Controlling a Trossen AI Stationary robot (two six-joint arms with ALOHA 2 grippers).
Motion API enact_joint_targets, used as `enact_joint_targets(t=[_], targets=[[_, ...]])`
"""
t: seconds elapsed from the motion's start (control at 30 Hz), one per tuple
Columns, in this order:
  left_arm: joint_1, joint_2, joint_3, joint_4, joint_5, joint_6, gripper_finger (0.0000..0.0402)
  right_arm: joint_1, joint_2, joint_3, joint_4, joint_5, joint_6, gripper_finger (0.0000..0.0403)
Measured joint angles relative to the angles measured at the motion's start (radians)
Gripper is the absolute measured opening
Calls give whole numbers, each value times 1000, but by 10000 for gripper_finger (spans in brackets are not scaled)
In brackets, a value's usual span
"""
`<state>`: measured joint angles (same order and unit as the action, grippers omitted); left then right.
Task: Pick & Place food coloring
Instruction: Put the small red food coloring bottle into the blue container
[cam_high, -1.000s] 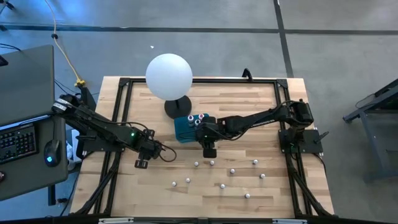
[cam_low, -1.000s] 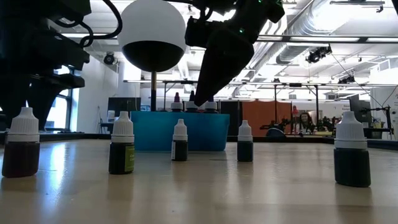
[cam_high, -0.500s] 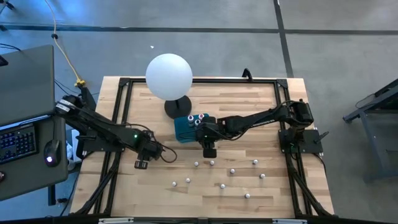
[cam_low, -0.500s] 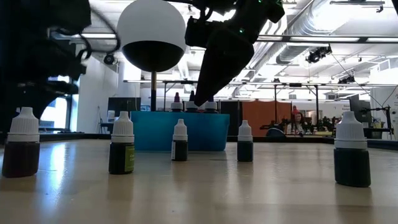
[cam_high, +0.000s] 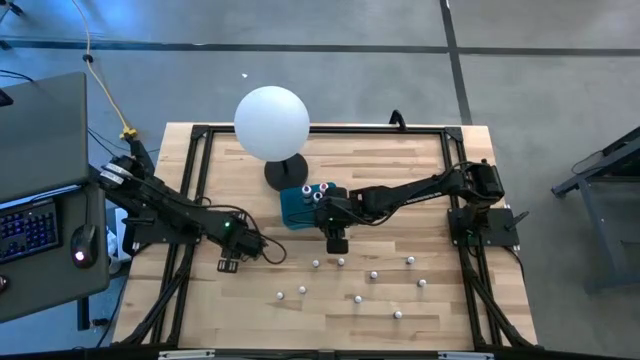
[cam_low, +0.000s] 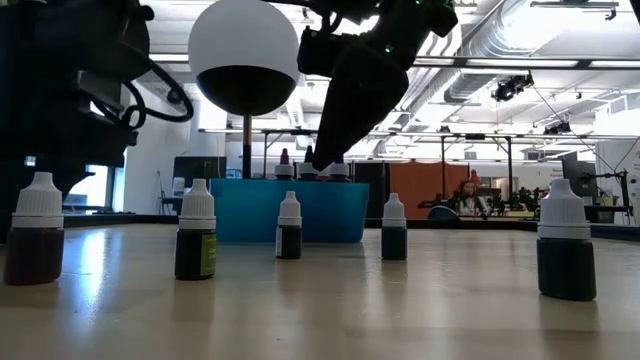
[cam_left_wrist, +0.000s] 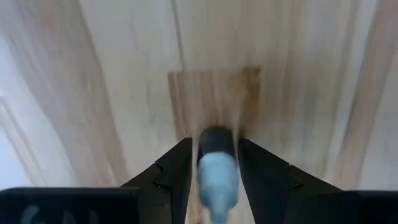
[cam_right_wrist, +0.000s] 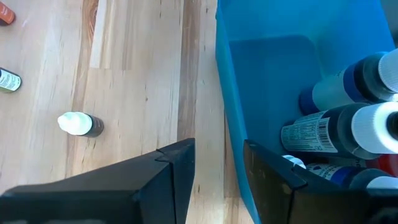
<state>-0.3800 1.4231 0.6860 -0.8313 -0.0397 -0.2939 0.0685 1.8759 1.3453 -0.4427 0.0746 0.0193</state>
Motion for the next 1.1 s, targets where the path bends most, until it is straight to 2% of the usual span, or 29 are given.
enact_joint_targets(t=[0.57,0.87,1.1], targets=[[0,0,0,18,7,0,125,0,0,0,-1,0,6,129],[0,-1,5,19,3,1,65,16,0,0,-51,-82,21,128],[0,0,152,-33,-83,151,83,68,0,0,-142,-112,1,128]])
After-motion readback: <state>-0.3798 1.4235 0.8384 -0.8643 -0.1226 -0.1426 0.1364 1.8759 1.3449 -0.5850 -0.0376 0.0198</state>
